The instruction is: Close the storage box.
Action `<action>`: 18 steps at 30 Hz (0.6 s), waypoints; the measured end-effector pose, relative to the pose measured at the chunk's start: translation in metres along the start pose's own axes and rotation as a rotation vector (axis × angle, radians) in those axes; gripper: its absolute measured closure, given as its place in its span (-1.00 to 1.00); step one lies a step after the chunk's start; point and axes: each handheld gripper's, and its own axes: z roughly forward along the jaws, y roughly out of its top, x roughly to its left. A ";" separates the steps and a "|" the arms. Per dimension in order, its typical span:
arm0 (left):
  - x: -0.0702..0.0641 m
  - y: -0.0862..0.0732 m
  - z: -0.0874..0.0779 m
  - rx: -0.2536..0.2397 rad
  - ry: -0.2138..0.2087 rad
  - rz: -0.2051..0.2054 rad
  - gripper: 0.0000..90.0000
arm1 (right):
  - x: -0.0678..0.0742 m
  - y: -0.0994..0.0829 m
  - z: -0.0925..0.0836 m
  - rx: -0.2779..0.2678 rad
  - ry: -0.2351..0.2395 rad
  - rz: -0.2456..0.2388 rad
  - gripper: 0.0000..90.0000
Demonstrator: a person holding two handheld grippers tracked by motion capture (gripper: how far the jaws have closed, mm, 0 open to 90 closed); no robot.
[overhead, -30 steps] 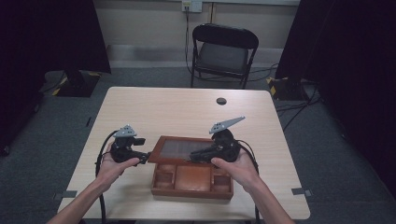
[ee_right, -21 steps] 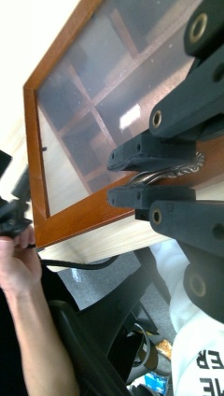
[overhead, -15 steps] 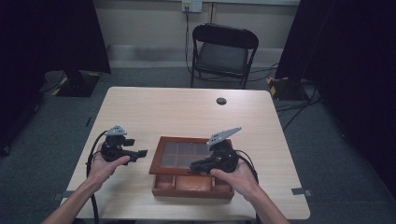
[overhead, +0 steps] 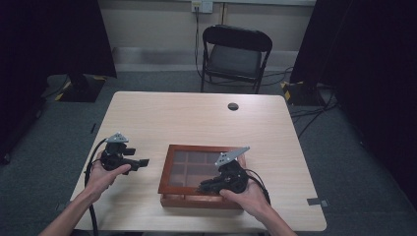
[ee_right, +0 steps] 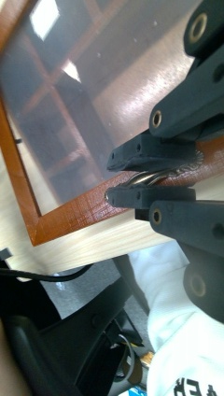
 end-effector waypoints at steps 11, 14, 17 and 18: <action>0.004 -0.005 0.003 0.030 -0.011 -0.018 -0.59 | -0.003 -0.017 0.022 0.070 -0.016 0.011 0.82; 0.004 -0.005 0.004 0.040 -0.016 -0.012 -0.59 | -0.005 -0.019 0.024 0.064 -0.003 0.014 0.82; 0.004 -0.005 0.004 0.033 -0.010 -0.019 -0.59 | -0.004 -0.020 0.024 0.053 -0.012 -0.004 0.75; 0.005 -0.005 0.004 0.037 -0.011 -0.018 -0.59 | -0.005 -0.020 0.023 0.041 -0.008 0.007 0.69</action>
